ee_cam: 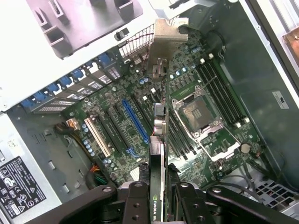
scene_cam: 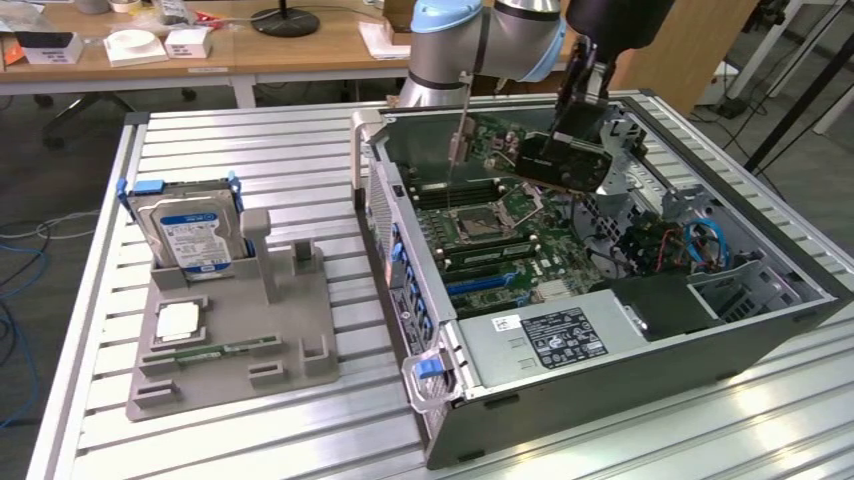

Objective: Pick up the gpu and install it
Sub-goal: 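Insert the gpu into the slot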

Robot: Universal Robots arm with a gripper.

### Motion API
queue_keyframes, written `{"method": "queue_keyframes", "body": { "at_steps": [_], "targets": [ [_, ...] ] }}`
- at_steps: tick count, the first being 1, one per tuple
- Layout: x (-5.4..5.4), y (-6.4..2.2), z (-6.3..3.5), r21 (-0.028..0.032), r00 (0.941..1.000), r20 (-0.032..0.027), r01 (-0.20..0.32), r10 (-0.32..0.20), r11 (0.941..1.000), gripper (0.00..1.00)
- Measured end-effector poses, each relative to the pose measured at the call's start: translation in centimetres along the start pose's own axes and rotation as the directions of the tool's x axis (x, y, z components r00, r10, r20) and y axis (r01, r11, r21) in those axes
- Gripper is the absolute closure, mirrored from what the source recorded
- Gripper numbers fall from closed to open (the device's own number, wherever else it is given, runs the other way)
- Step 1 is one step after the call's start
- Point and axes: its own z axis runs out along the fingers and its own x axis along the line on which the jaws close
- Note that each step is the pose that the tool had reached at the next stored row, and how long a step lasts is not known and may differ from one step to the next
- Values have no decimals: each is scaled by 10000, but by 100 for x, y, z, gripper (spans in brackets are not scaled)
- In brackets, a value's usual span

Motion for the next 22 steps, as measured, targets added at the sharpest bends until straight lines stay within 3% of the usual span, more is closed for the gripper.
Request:
{"method": "queue_keyframes", "body": {
  "at_steps": [14,22],
  "targets": [
    [0,0,0,-17,9974,-34,715,-715,9974,74],
    [0,0,0,-32,9914,-62,1304,-1304,9915,74]
  ]
}}
